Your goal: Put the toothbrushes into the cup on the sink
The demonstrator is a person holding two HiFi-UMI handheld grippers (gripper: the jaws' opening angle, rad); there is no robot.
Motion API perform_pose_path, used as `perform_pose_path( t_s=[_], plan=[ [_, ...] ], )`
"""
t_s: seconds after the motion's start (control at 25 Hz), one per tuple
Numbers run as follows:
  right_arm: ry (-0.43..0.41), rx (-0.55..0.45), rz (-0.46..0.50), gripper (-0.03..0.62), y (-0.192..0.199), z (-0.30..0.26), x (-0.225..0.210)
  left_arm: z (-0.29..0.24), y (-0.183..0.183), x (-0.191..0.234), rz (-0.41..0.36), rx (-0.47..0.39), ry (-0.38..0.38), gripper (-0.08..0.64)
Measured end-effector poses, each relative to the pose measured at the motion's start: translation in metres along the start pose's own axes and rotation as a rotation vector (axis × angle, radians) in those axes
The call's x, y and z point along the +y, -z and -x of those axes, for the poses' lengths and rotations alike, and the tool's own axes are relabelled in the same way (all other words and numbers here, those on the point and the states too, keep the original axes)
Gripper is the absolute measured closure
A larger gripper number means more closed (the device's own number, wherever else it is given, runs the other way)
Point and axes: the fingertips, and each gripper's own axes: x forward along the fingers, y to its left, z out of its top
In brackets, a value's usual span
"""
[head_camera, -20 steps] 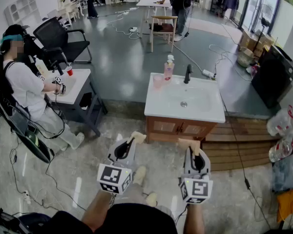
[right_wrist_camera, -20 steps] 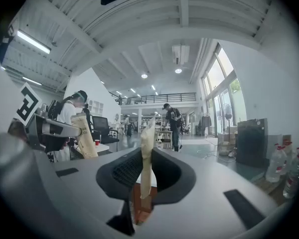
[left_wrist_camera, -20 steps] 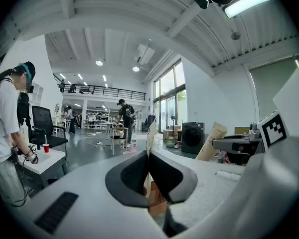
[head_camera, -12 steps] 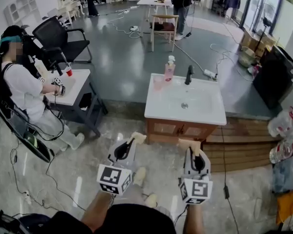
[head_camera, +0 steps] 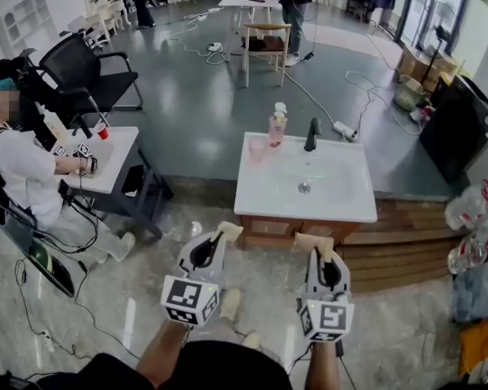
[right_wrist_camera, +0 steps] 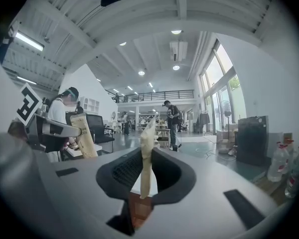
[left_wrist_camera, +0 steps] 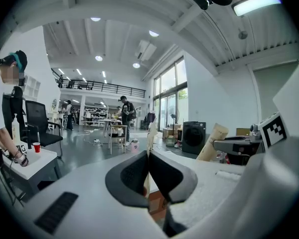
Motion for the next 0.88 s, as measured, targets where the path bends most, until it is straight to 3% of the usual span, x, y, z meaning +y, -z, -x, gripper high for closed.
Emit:
perform_pose_path(
  t_s=[0.64, 0.88],
  plan=[
    [0.057, 0.008, 0.025, 0.538, -0.030, -0.132, 0.012, -0.110, -0.031, 0.098, 0.022, -0.023, 0.064, 0.555],
    [0.066, -0.031, 0.019, 0.538, -0.038, -0.175, 0.023, -0.139, -0.036, 0.129, 0.013, -0.027, 0.090, 0.555]
  ],
)
